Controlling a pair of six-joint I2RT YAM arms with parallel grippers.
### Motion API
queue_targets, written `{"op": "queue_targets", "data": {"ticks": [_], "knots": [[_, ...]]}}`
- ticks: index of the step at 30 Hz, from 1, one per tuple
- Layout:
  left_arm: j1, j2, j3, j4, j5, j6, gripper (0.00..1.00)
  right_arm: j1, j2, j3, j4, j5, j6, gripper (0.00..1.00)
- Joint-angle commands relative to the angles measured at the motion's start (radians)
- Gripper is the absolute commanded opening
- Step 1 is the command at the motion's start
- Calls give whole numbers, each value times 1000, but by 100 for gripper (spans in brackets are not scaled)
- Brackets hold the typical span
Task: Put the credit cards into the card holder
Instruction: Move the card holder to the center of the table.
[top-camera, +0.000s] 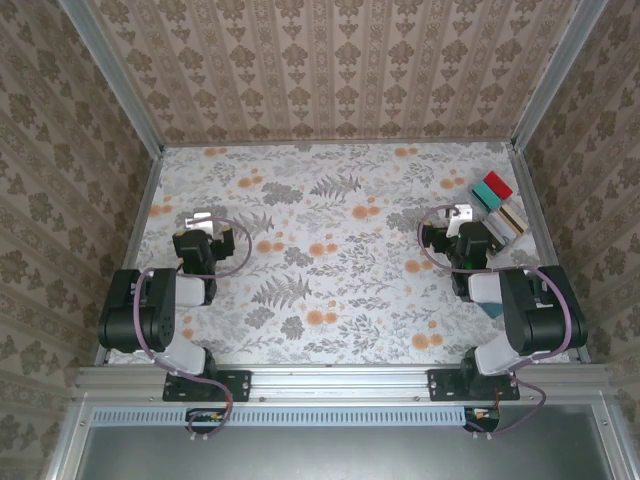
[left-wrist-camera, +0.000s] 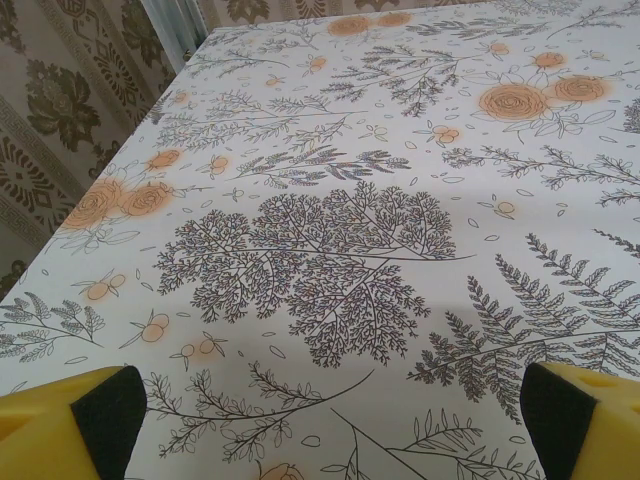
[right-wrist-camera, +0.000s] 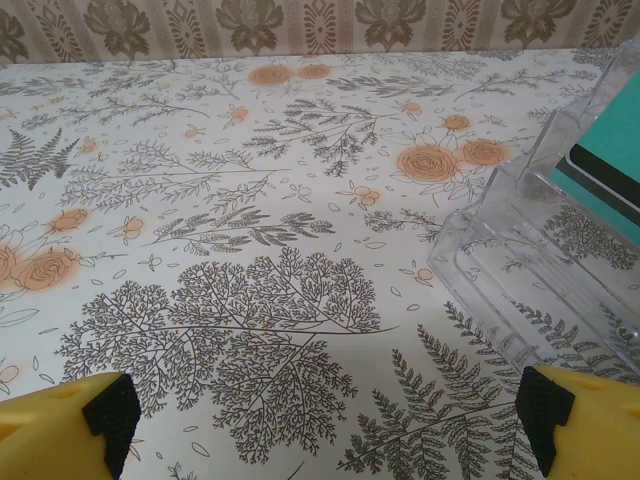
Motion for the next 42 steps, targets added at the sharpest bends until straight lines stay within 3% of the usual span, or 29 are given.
{"op": "queue_targets", "data": {"ticks": [1, 27, 35, 39, 42], "knots": [[-3, -9, 21, 29, -4, 4, 100, -3, 1, 16, 2, -20, 0, 100], [-5, -11, 17, 33, -4, 8, 100, 0, -2, 12, 9, -15, -2, 99], [-23, -63, -93, 198, -40, 14, 100, 34, -39, -25, 43, 34, -28, 100], [-23, -196, -96, 72, -118, -21, 100, 34, -122, -9, -56, 64, -13, 99], [-1, -321, -76, -96, -165, -92, 100, 35, -234, 28, -237, 110, 35, 100]]}}
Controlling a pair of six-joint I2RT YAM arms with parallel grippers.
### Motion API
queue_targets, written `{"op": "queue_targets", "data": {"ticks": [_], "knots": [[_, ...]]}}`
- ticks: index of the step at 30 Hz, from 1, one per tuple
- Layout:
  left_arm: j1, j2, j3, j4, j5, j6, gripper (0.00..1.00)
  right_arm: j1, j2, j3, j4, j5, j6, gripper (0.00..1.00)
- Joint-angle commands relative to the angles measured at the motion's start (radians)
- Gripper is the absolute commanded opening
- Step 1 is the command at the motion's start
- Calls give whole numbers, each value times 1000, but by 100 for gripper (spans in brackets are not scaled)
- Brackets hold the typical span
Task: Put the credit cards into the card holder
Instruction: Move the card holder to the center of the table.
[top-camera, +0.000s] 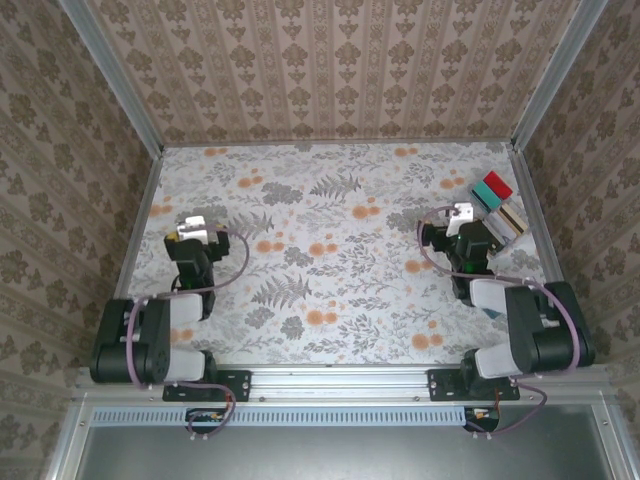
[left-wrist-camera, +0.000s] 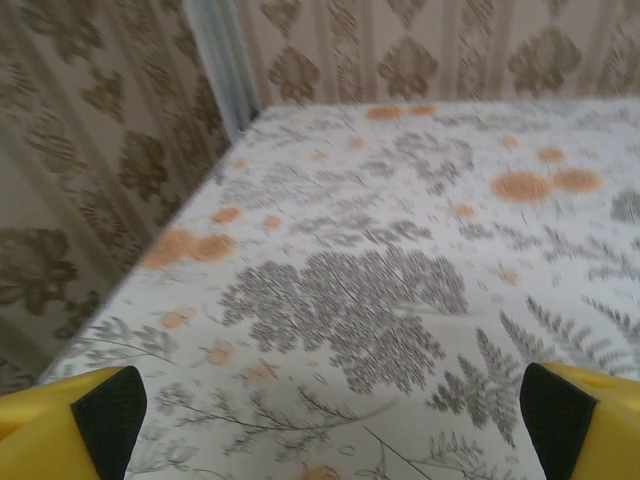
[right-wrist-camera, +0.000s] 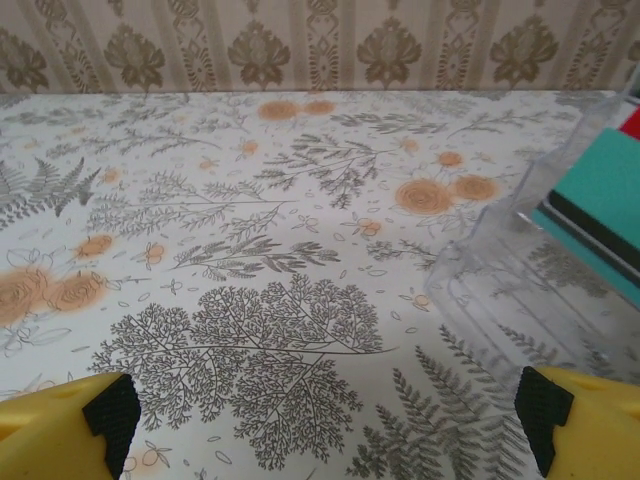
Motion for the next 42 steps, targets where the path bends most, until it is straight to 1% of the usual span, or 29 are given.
{"op": "queue_targets", "data": {"ticks": [1, 3, 4, 6, 7, 8, 10, 11, 13, 16, 19, 20, 23, 26, 29, 35, 39, 42], "knots": [[19, -124, 24, -155, -73, -78, 100, 3, -124, 62, -237, 80, 56, 100], [24, -208, 61, -292, -86, -124, 100, 2, -198, 105, -401, 134, 119, 100], [30, -245, 94, -383, -84, -156, 100, -2, -230, 140, -514, 181, 190, 100], [37, -309, 148, -529, -69, -237, 100, -17, -272, 220, -741, 197, 267, 99], [39, -341, 181, -622, -65, -292, 100, -24, -282, 258, -867, 228, 337, 100], [42, -365, 211, -696, -51, -343, 100, -42, -290, 274, -944, 218, 384, 100], [48, -404, 246, -802, 5, -414, 100, -82, -308, 261, -1031, 204, 476, 100], [51, -422, 259, -853, 57, -452, 100, -111, -321, 259, -1088, 184, 531, 100], [57, -441, 264, -863, 209, -475, 100, -153, -356, 241, -1162, 142, 602, 100], [58, -427, 292, -918, 396, -521, 100, -199, -415, 196, -1204, 81, 652, 96], [55, -373, 332, -976, 566, -560, 100, -246, -425, 164, -1231, 32, 670, 91], [51, -348, 347, -997, 612, -580, 100, -260, -414, 151, -1224, 11, 665, 90], [23, -272, 388, -1048, 692, -580, 100, -283, -342, 148, -1209, -54, 630, 83], [-33, -251, 384, -1021, 697, -587, 100, -284, -257, 173, -1218, -80, 598, 78], [-78, -249, 390, -1013, 670, -581, 100, -283, -204, 187, -1215, -89, 576, 77], [-104, -249, 419, -1036, 663, -565, 100, -258, -120, 221, -1197, -142, 553, 75], [-108, -254, 432, -1051, 669, -565, 100, -203, -43, 275, -1223, -175, 525, 73], [-113, -261, 430, -1049, 667, -574, 100, -116, 6, 306, -1227, -215, 511, 71]]}}
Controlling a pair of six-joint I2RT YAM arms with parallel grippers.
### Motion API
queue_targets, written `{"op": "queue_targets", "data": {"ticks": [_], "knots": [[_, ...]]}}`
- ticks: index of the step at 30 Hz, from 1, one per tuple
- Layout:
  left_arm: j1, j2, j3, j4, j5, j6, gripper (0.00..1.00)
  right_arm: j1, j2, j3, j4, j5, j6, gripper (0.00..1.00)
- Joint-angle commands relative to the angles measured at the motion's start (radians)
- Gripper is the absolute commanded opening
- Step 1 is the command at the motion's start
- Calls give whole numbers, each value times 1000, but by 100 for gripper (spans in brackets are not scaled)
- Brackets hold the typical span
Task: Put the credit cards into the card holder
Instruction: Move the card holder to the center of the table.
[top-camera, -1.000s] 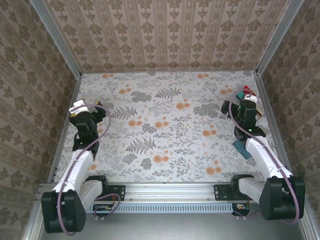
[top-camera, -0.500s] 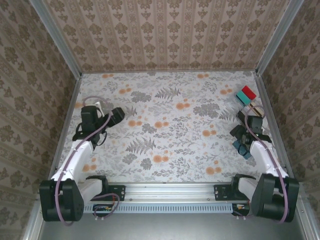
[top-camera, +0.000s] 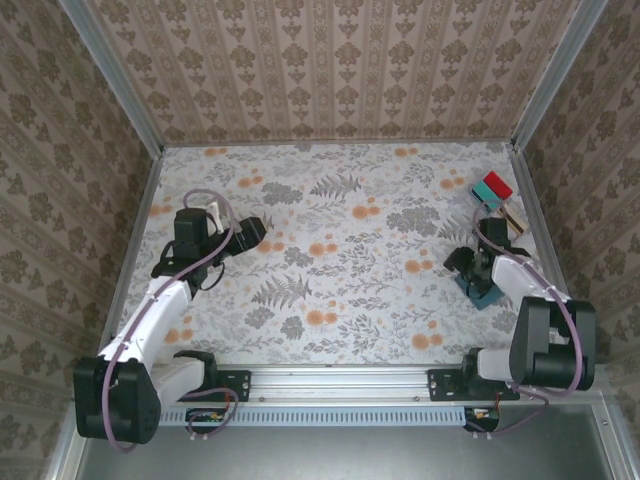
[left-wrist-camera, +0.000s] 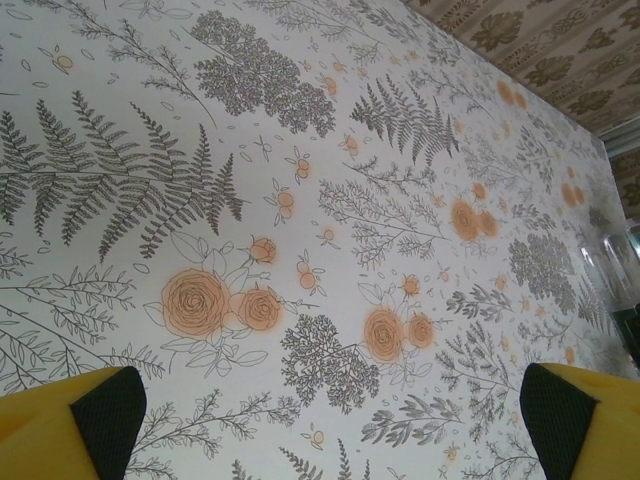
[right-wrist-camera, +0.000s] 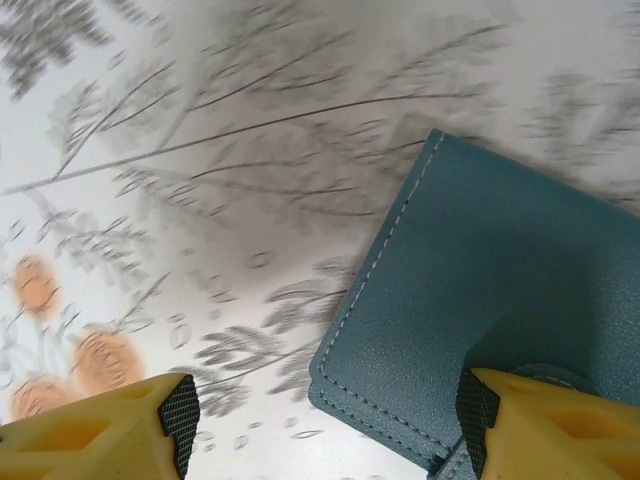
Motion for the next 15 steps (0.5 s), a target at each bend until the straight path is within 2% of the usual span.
{"op": "queue_targets", "data": {"ticks": [1, 9, 11, 13, 15], "knots": [[-8, -15, 29, -15, 17, -13, 100, 109, 75, 39, -38, -88, -27, 71], [-22, 8, 31, -14, 20, -18, 100, 522, 202, 142, -8, -172, -68, 68], [-25, 14, 30, -11, 19, -23, 100, 612, 221, 184, -9, -206, -126, 62], [-29, 17, 33, -13, 20, -24, 100, 683, 211, 233, -48, -155, -157, 62], [-32, 20, 34, -13, 22, -27, 100, 712, 182, 258, -58, -108, -145, 62]]}}
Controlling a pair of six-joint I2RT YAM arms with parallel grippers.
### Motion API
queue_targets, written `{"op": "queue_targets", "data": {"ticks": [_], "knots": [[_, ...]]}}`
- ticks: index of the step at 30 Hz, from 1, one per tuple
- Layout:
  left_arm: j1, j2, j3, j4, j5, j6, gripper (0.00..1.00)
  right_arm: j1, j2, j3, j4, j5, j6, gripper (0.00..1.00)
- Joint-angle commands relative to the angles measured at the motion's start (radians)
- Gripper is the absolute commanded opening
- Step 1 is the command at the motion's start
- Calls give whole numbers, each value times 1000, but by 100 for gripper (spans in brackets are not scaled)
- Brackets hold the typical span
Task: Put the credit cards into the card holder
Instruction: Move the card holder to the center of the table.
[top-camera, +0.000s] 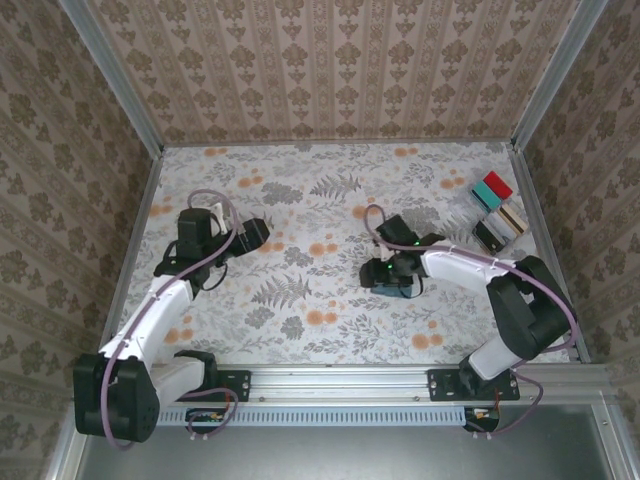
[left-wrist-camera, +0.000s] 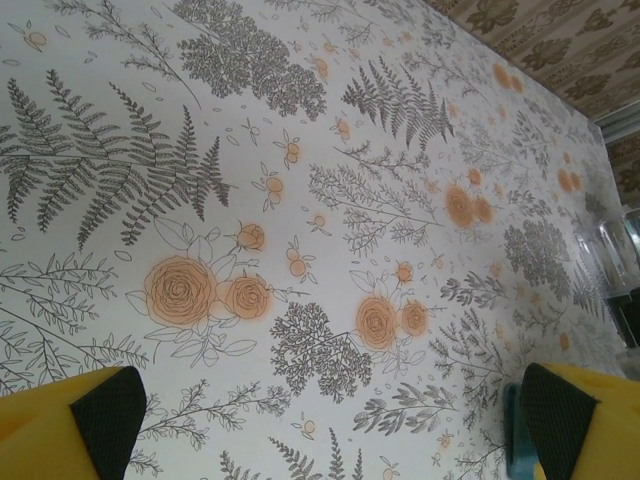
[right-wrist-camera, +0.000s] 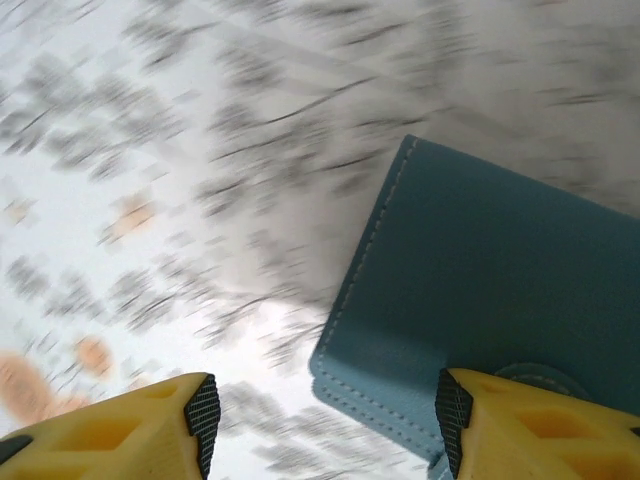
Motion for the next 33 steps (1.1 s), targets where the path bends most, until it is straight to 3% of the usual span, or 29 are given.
{"op": "queue_targets", "data": {"ticks": [1, 8, 13, 22, 25, 27, 30, 33], "knots": [[-13, 8, 34, -10, 21, -22, 100, 27, -37, 58, -64, 63, 4, 60], [-47, 24, 42, -9, 17, -31, 100, 26, 42, 119, -93, 250, 165, 50], [-60, 26, 48, -26, 3, -23, 100, 33, 161, 159, -67, 195, 183, 50], [-61, 9, 39, -49, -26, -19, 100, 214, 214, 203, 38, -56, -88, 50], [-62, 12, 31, -42, -19, -22, 100, 282, 157, 222, 24, -11, -182, 49], [-63, 19, 30, -37, -2, -25, 100, 287, 94, 200, 29, 64, -136, 47], [-71, 30, 31, -36, 24, -24, 100, 239, 21, 151, -22, 204, 56, 38], [-88, 53, 36, -36, 53, -19, 100, 176, -27, 52, -19, 190, 242, 36]]}}
